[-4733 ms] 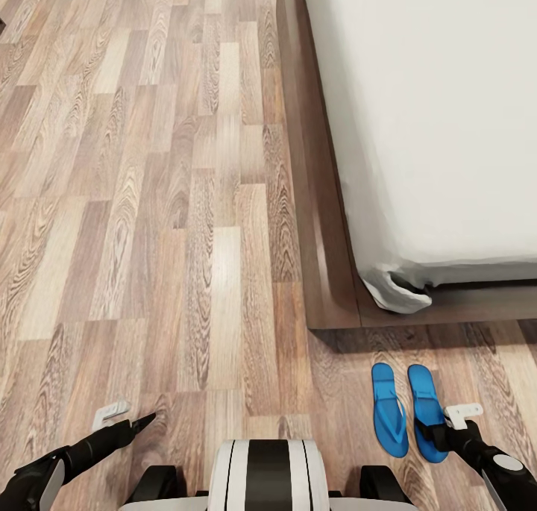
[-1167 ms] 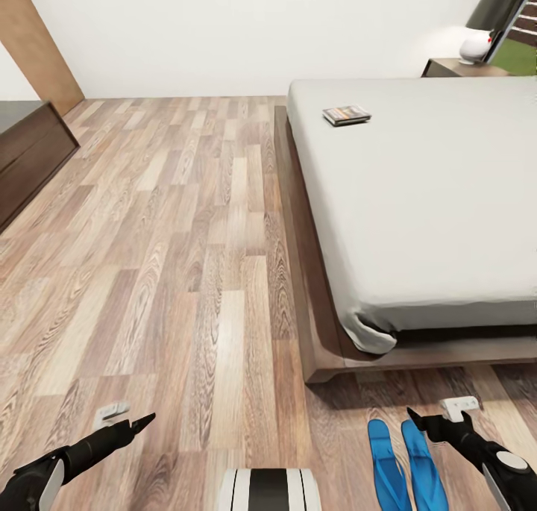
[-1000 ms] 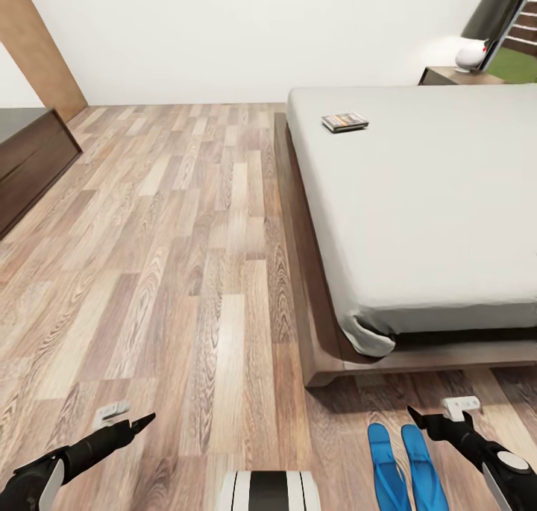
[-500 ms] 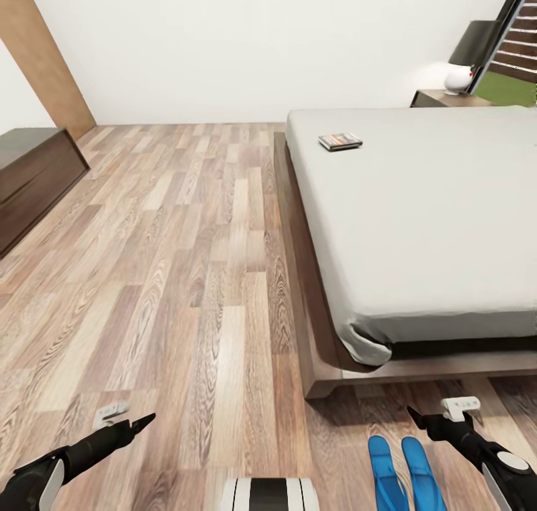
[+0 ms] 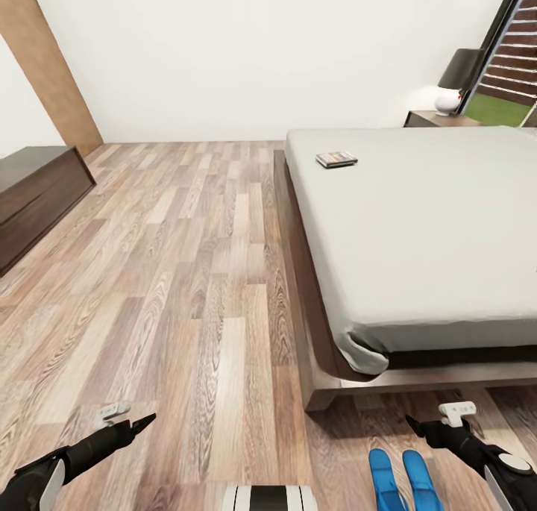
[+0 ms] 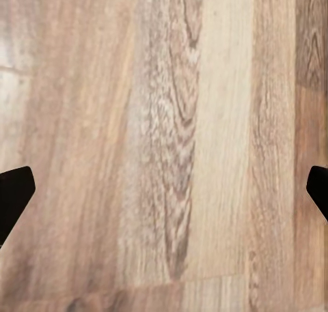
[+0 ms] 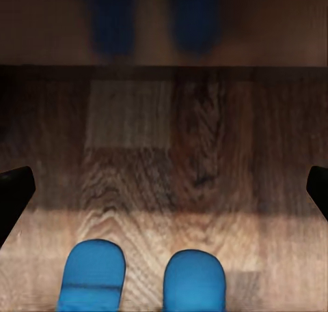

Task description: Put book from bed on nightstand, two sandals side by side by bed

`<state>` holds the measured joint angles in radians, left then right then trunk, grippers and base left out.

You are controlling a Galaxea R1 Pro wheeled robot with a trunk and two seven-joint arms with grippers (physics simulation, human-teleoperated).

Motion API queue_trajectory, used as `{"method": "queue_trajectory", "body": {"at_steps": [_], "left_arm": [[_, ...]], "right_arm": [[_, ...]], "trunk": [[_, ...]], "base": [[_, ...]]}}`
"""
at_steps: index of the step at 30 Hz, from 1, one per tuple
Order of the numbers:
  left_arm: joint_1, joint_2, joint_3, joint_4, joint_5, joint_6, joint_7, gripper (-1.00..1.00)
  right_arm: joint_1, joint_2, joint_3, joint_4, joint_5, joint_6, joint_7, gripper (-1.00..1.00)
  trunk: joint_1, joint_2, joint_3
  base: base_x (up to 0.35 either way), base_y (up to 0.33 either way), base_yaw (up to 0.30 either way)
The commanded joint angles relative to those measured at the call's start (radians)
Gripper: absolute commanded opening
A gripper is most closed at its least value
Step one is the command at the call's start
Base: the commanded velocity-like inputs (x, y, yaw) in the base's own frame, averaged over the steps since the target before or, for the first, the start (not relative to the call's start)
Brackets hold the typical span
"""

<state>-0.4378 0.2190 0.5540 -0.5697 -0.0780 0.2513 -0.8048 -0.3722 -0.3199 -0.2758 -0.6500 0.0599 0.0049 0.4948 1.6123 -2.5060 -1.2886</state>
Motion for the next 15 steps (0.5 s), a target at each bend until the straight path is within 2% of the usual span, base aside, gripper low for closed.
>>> {"method": "queue_trajectory", "body": {"at_steps": [1,2,3,5,9,15], "left_arm": [[-0.001,-0.001,0.007,-0.001,-0.008,0.008,-0.008,1.00],[-0.001,-0.001,0.007,-0.001,-0.008,0.008,-0.009,1.00],[-0.001,-0.003,0.006,-0.001,-0.009,0.008,-0.009,1.00],[-0.001,-0.006,0.006,-0.001,-0.009,0.009,-0.010,1.00],[-0.001,-0.007,0.005,0.024,-0.012,0.009,-0.009,1.00],[-0.001,-0.022,-0.013,0.057,-0.016,0.007,-0.005,1.00]], "right_arm": [[-0.001,0.000,-0.005,0.001,0.006,0.005,0.030,1.00],[-0.001,0.001,-0.005,0.007,0.005,0.012,0.080,1.00],[-0.001,0.001,-0.005,0.015,0.005,0.021,0.167,1.00],[-0.001,0.002,-0.005,0.020,0.005,0.045,0.263,1.00],[-0.001,0.007,-0.005,0.026,0.005,0.133,0.344,1.00],[-0.001,0.008,-0.005,0.062,0.005,0.158,0.360,1.00]], "trunk": [[-0.001,0.000,0.003],[-0.001,0.000,0.007],[-0.001,0.000,0.011],[-0.002,0.001,0.019],[-0.004,0.002,0.034],[-0.007,0.003,0.057]], "base": [[0.000,0.000,0.000],[0.000,0.000,0.000],[0.000,0.000,0.000],[0.000,0.000,0.000],[0.000,0.000,0.000],[0.000,0.000,0.000]]}}
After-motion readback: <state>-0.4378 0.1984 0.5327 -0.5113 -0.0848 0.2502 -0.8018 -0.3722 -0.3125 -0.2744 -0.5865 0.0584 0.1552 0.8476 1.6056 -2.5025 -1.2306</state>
